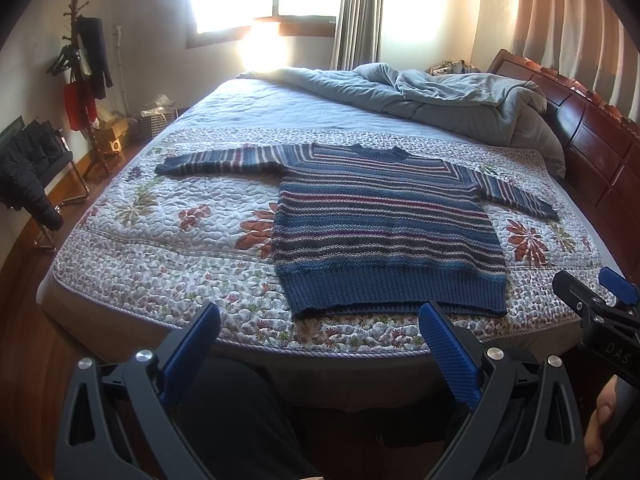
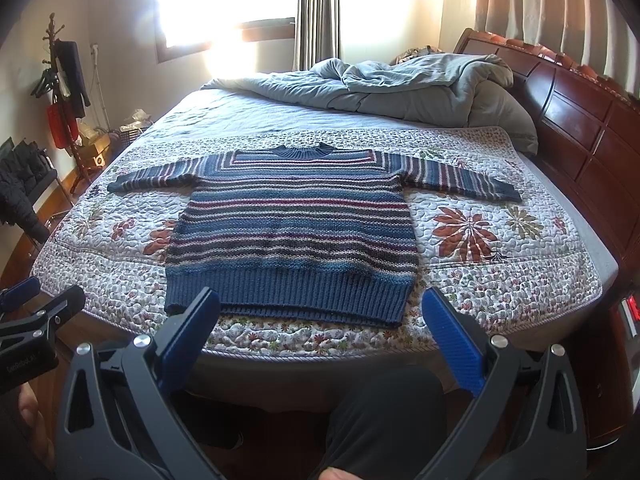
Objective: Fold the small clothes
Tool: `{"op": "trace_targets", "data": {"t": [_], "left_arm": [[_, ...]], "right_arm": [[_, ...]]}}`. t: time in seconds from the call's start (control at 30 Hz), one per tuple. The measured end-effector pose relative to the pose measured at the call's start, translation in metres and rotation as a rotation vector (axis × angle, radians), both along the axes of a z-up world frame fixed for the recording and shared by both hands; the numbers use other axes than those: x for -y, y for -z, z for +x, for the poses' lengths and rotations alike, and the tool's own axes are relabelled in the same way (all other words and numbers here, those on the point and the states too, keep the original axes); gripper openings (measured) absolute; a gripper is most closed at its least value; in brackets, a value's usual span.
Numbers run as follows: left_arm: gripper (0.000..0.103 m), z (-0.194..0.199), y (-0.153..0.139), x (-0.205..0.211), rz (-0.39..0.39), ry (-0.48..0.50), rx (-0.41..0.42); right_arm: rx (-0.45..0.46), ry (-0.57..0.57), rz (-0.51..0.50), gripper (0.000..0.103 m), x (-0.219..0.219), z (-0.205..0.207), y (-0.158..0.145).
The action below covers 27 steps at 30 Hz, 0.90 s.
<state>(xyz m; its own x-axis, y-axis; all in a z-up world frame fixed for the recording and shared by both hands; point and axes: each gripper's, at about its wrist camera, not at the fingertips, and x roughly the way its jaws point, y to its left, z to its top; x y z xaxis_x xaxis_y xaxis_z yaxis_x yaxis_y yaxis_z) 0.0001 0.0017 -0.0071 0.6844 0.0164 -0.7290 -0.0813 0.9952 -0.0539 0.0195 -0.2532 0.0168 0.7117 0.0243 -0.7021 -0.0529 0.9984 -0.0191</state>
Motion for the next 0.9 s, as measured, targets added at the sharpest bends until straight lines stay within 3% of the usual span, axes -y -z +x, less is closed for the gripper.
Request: {"op": "trace_targets", "data": {"t": [0.9], "left_arm": [[0.099, 0.0000, -0.0073, 0.0007, 0.002, -0.002, 0.005]], "right_arm": [[0.007, -0.005, -0.011, 0.101, -0.0053, 0.0011, -0.0048]]}}
